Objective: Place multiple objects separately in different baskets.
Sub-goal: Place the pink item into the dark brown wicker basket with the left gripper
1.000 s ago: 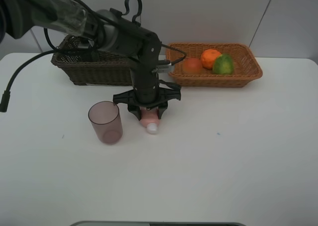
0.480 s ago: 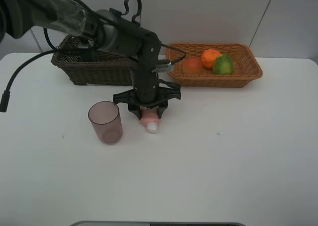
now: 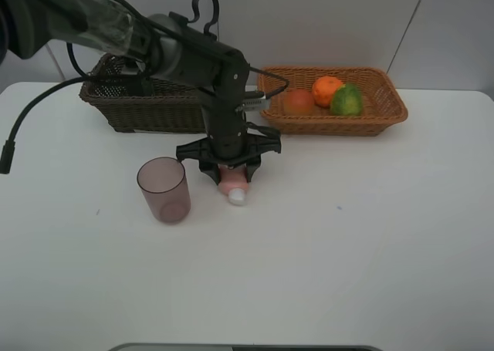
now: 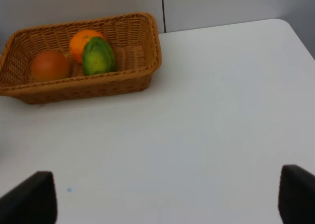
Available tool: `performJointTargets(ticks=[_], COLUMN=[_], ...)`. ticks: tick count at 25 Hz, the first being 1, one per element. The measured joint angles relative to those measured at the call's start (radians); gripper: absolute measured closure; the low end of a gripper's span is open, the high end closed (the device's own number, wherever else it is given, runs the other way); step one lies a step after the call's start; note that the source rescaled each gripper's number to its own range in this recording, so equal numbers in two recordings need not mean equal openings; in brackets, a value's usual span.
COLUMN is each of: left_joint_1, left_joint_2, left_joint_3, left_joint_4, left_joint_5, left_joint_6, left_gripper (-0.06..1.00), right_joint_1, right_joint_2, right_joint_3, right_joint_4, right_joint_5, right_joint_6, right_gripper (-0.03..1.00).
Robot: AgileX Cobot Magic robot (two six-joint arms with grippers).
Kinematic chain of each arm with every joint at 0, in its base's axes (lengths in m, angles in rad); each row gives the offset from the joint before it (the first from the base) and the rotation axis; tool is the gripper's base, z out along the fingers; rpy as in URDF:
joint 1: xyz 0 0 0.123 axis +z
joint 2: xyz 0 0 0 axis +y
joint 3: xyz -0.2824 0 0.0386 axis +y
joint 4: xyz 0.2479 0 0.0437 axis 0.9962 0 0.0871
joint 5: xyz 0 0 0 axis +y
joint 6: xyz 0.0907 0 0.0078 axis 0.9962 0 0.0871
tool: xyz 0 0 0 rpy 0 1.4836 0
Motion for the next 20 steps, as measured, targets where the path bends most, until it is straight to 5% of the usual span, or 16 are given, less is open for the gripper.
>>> performJointTargets(ticks=[10,20], left_joint_1=[0.009,0.123], left_joint_2=[-0.158,-0.253], left_joint_3=[-0.014,-0.014], left_joint_4=[0.019,0.079], left_joint_5=[-0.001,-0.015], left_joint_6=[0.083,0.214], left_gripper=[0.3,0.3], right_joint_1=[0.0,0.0], right_joint_2=[0.0,0.0], right_joint_3=[0.0,0.0], right_joint_4=[0.0,0.0], right_joint_5=[0.0,0.0], right_joint_6=[0.0,0.0], right_gripper=[-0.03,-0.03])
